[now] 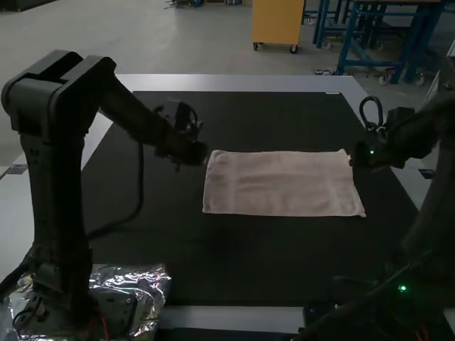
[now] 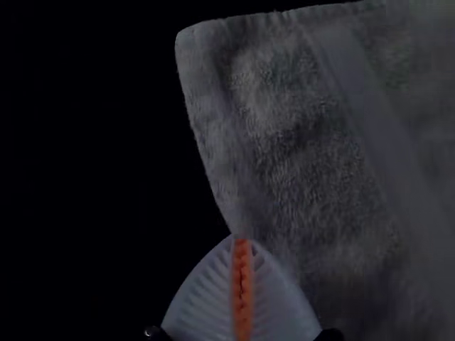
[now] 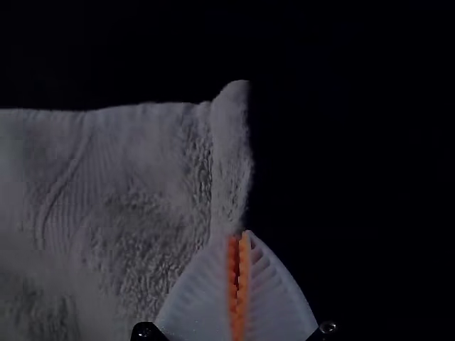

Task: Fold the towel.

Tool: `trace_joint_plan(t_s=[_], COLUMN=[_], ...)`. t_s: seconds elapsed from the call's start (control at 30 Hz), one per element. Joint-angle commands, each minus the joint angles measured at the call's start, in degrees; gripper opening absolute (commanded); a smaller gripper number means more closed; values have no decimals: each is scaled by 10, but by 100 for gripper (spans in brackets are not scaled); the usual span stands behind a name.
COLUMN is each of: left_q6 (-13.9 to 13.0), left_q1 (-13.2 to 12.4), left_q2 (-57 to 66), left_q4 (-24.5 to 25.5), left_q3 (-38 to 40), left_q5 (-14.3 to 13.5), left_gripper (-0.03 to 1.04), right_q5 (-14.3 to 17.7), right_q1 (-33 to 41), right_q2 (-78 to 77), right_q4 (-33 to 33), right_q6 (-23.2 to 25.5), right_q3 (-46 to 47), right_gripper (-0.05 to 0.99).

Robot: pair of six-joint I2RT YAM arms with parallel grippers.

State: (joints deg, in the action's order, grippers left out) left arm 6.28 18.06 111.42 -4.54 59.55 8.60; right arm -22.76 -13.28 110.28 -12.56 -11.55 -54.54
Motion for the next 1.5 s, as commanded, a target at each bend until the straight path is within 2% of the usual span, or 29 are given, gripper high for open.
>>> trace_joint_plan(t_s=[0.0, 0.03, 0.07, 0.13, 0.17, 0.2, 0.7, 0.77, 0.8, 0.83, 0.9, 1.0, 1.13, 1.3, 1.33, 1.37, 1.4, 1.43, 1.47], left_q6=[0, 4, 7, 9, 9, 9, 6, 2, 0, 0, 0, 0, 0, 2, 3, 4, 5, 4, 4], left_q1=[2, 2, 2, 1, 2, 2, 2, 2, 2, 3, 2, 3, 3, 7, 8, 9, 10, 10, 10], left_q2=[-17, -16, -15, -15, -14, -10, 89, 100, 106, 112, 119, 119, 107, 86, 81, 79, 75, 71, 69], left_q4=[-20, -28, -43, -59, -62, -63, -57, -56, -57, -57, -67, -90, -95, -100, -98, -94, -80, -68, -60], left_q3=[-4, -4, -4, -2, 0, 4, 43, 42, 42, 40, 34, 19, 14, 23, 28, 35, 42, 51, 56], left_q5=[1, 1, 1, 1, 0, -1, -9, -10, -10, -10, -10, -4, 5, 4, 2, 1, 1, 1, -3], left_gripper=[3, 12, 30, 77, 90, 95, 96, 91, 82, 66, 0, 2, 2, 2, 5, 20, 46, 66, 80], right_q5=[-17, -17, -17, -18, -18, -18, -16, -16, -16, -16, -16, -16, -16, -16, -16, -16, -16, -16, -16], right_q1=[-6, -5, -4, -3, -2, -1, 23, 23, 23, 23, 23, 21, 20, 22, 23, 23, 23, 23, 23], right_q2=[-26, -26, -26, -27, -26, -26, -24, -23, -23, -24, -23, -23, -23, -24, -23, -23, -23, -23, -23], right_q4=[-1, -1, -2, -2, -2, -2, -10, -11, -11, -11, -11, -11, -11, -11, -11, -11, -11, -11, -11], right_q6=[-16, -16, -16, -15, -15, -15, -1, -1, -1, 0, 2, 5, 6, 6, 6, 7, 7, 7, 7], right_q3=[5, 7, 8, 11, 14, 14, 15, 15, 15, 16, 17, 18, 19, 24, 25, 26, 28, 29, 30], right_gripper=[-2, -2, -2, -2, -2, -2, -2, -2, -2, -2, -2, -2, -2, -2, -2, -2, -2, -2, -2])
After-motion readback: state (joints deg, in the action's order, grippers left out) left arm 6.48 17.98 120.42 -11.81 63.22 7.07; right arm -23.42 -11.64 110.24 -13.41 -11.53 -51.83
